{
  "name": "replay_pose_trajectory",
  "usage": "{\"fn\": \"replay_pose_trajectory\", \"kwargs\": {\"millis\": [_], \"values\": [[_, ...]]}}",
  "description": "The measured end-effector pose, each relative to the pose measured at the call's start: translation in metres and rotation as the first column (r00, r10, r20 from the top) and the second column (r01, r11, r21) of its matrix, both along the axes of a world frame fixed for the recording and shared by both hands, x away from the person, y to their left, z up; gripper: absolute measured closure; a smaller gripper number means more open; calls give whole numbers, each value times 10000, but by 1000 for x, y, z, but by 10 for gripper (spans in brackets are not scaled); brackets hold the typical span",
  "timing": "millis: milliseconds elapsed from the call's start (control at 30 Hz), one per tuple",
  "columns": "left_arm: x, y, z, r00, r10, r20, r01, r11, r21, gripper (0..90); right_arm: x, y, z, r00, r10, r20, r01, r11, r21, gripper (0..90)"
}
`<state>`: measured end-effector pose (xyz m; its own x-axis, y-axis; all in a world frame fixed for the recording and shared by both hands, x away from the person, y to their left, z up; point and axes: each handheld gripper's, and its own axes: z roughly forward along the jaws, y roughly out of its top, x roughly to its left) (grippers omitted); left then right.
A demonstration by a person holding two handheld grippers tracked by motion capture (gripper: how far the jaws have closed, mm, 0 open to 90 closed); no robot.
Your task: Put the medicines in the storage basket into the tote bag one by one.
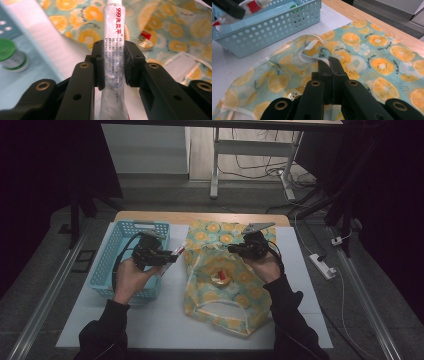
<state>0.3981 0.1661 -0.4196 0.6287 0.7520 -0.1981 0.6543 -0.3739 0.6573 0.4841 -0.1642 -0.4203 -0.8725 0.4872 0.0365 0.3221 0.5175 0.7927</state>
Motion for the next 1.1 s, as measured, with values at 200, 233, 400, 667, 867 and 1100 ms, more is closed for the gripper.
{"fn": "replay_pose_trajectory", "kwargs": {"millis": [200, 233, 400, 667, 867, 1100], "values": [[-1, -22, -4, 9983, -569, -110, 571, 9982, 157, 724, 0, 0, 0, 10000, -17, -3, 17, 10000, 6, 895], [-1, -25, -6, 9980, -624, -140, 626, 9979, 179, 724, 0, 0, 0, 10000, -17, -2, 17, 10000, 5, 895], [-1, -38, -12, 9955, -899, -294, 905, 9957, 199, 724, 0, 1, 0, 10000, -6, 14, 6, 10000, 6, 895], [-2, -59, -17, 9900, -1363, -350, 1371, 9904, 194, 723, 0, 2, -1, 10000, -4, 34, 4, 10000, -4, 895], [-2, -73, -23, 9860, -1615, -404, 1627, 9862, 302, 723, -1, 3, -1, 10000, 22, 37, -22, 10000, -23, 895], [0, -92, -31, 9815, -1863, -435, 1883, 9809, 488, 723, -1, 5, -2, 10000, 57, 22, -57, 10000, -60, 895]]}}
